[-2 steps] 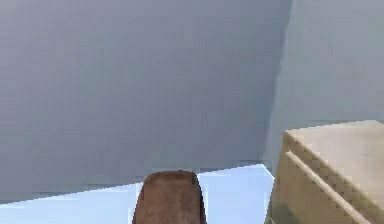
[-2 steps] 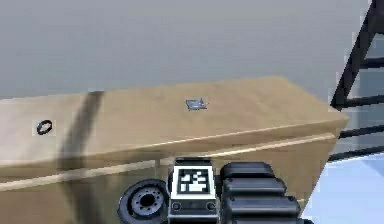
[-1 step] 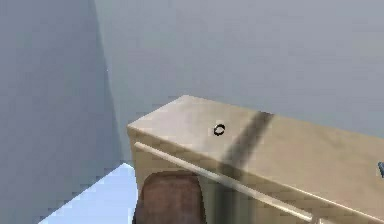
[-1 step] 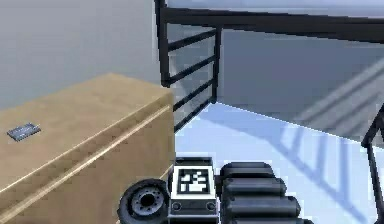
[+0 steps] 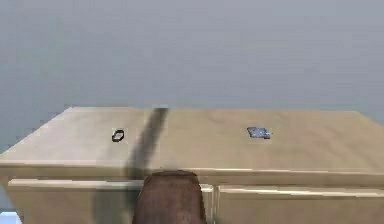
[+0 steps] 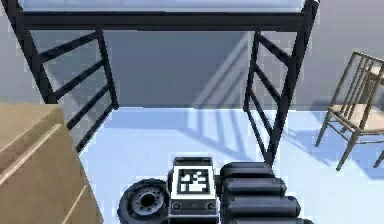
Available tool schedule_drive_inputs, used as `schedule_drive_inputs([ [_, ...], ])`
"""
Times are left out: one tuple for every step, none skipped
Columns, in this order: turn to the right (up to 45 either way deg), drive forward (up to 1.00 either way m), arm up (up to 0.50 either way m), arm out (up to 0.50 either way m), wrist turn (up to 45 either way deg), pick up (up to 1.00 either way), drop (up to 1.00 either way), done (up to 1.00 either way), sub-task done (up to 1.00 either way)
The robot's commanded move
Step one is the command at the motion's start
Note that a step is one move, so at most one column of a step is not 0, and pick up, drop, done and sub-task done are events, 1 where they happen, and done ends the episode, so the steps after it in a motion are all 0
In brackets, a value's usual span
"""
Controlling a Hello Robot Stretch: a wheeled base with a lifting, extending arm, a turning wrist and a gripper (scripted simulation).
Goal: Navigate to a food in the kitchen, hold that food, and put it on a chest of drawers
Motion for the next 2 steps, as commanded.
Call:
schedule_drive_inputs([
  [0.0, 0.25, 0.00, 0.00, 0.0, 0.00, 0.00, 0.00, 0.00],
  [-45.0, 0.00, 0.00, 0.00, 0.0, 0.00, 0.00, 0.00, 0.00],
])
